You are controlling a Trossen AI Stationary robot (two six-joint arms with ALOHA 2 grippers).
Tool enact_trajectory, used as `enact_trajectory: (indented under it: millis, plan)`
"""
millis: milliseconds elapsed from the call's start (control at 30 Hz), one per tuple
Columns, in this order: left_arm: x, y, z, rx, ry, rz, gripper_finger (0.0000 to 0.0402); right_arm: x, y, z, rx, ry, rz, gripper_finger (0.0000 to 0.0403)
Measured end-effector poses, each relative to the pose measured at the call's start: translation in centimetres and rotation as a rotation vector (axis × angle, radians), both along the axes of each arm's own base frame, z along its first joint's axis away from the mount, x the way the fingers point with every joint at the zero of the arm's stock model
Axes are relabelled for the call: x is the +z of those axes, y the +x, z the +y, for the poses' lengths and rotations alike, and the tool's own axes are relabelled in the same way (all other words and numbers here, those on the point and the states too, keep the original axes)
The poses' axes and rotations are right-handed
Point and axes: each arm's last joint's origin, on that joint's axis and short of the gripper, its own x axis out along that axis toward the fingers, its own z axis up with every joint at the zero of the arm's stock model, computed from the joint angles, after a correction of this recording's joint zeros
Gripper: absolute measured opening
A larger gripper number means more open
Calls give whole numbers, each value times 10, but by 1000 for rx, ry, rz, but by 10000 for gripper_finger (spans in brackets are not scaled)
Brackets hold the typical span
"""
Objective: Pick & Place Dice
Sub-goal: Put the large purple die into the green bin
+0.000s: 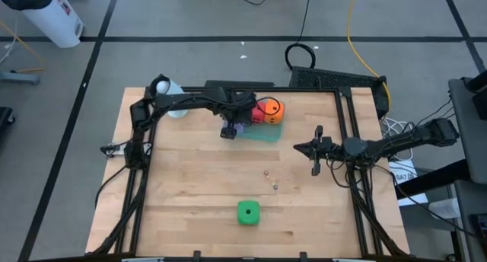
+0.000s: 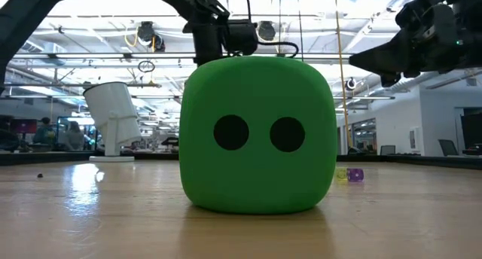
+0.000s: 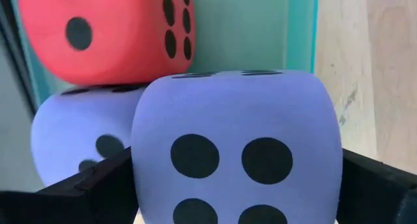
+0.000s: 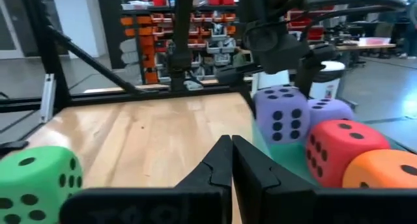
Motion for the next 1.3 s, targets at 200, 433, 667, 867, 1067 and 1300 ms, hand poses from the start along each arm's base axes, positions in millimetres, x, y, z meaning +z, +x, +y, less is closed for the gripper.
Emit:
enact_trajectory:
  millis: [200, 433, 667, 867, 1067, 1300]
  plan:
    - [-14, 6, 0, 8, -40, 21, 397, 7, 7, -6, -41, -17, 19, 0]
    - [-13, 8, -1, 3, -30, -8, 397, 17, 30, -12, -89, -66, 97, 0]
    - [-13, 10, 0, 43, -21, -34, 366, 9, 40, -13, -98, -50, 157, 0]
    - [-11, 10, -1, 72, -45, -49, 387, 9, 41, -13, -84, -48, 148, 0]
    - [-5, 7, -2, 92, -63, -67, 394, 9, 41, -12, -47, -49, 153, 0]
    - [-4, 7, -3, 78, -68, -67, 397, 14, 59, -23, -104, -52, 173, 0]
